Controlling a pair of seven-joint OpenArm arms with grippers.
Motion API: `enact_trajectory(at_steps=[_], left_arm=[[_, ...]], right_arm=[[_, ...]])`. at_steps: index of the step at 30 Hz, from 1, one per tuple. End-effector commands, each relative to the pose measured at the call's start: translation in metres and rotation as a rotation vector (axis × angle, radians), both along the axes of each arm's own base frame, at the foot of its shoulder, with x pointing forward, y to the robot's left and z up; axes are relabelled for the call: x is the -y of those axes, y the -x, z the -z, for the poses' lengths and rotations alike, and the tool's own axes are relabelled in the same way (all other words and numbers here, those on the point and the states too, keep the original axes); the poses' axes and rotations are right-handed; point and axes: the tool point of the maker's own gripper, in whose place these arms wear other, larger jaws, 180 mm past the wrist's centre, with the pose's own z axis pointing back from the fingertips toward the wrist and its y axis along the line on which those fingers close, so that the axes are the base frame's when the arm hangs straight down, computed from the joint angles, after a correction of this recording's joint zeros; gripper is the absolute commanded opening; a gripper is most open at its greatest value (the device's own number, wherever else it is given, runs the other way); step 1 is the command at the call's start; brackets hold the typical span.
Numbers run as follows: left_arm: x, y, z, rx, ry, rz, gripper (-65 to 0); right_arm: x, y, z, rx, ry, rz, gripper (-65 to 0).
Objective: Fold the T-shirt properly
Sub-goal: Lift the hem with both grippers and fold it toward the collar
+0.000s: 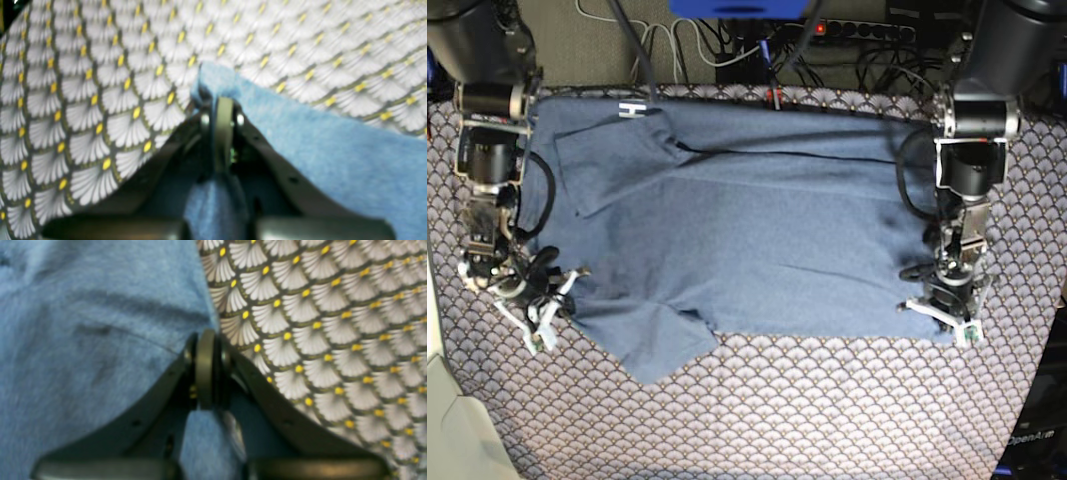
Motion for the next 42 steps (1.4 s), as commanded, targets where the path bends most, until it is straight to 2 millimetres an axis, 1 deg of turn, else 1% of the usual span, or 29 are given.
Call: enact_trajectory(at_steps=[1, 3, 4, 7, 11, 12, 16, 19, 22, 25, 28, 31, 36, 40, 42], left_arm=[[-0.006, -0.016, -0.033, 0.083, -0.017, -0.002, -64.6], [-0.006, -0.009, -0.034, 0.086, -0.006, -0.006, -64.6], [-0.007, -0.007, -0.042, 0.103, -0.001, -0.009, -64.6], [-0.010, 0.003, -0.053, 0.117, 0.013, -0.018, -64.6], [-0.018, 0.022, -0.060, 0.129, 0.015, -0.037, -64.6], [-0.020, 0.028, -0.058, 0.123, 0.014, -0.042, -64.6], [-0.027, 0.046, -0.062, 0.118, 0.010, -0.055, -64.6], [-0.023, 0.059, -0.066, 0.119, -0.002, -0.042, -64.6], [-0.018, 0.071, -0.069, 0.116, -0.014, -0.025, -64.6], [-0.011, 0.083, -0.065, 0.115, 0.017, -0.018, -64.6], [-0.015, 0.097, -0.060, 0.111, 0.053, -0.039, -64.6], [-0.017, 0.112, -0.055, 0.092, 0.081, -0.053, -64.6], [-0.014, 0.132, -0.053, 0.082, 0.080, -0.046, -64.6], [-0.011, 0.143, -0.056, 0.080, 0.068, -0.035, -64.6], [-0.011, 0.149, -0.054, 0.072, 0.065, -0.033, -64.6]], right_arm=[[0.002, -0.012, -0.026, 0.076, 0.011, -0.006, -65.0], [0.000, -0.006, -0.031, 0.088, 0.037, -0.020, -65.0], [-0.001, -0.003, -0.034, 0.096, 0.051, -0.027, -65.0], [-0.004, 0.010, -0.037, 0.108, 0.079, -0.045, -65.0], [-0.010, 0.028, -0.040, 0.131, 0.109, -0.073, -65.0], [-0.011, 0.033, -0.040, 0.132, 0.117, -0.079, -65.0], [0.001, 0.052, -0.052, 0.159, 0.147, -0.043, -65.0], [-0.003, 0.067, -0.056, 0.168, 0.151, -0.065, -65.0], [0.000, 0.078, -0.059, 0.175, 0.160, -0.061, -65.0], [0.005, 0.095, -0.056, 0.165, 0.172, -0.051, -65.0], [0.003, 0.108, -0.053, 0.155, 0.180, -0.060, -65.0], [0.001, 0.118, -0.055, 0.157, 0.195, -0.070, -65.0], [0.015, 0.132, -0.064, 0.167, 0.224, -0.036, -65.0], [0.028, 0.143, -0.059, 0.145, 0.234, -0.002, -65.0], [0.030, 0.150, -0.054, 0.126, 0.235, 0.000, -65.0]])
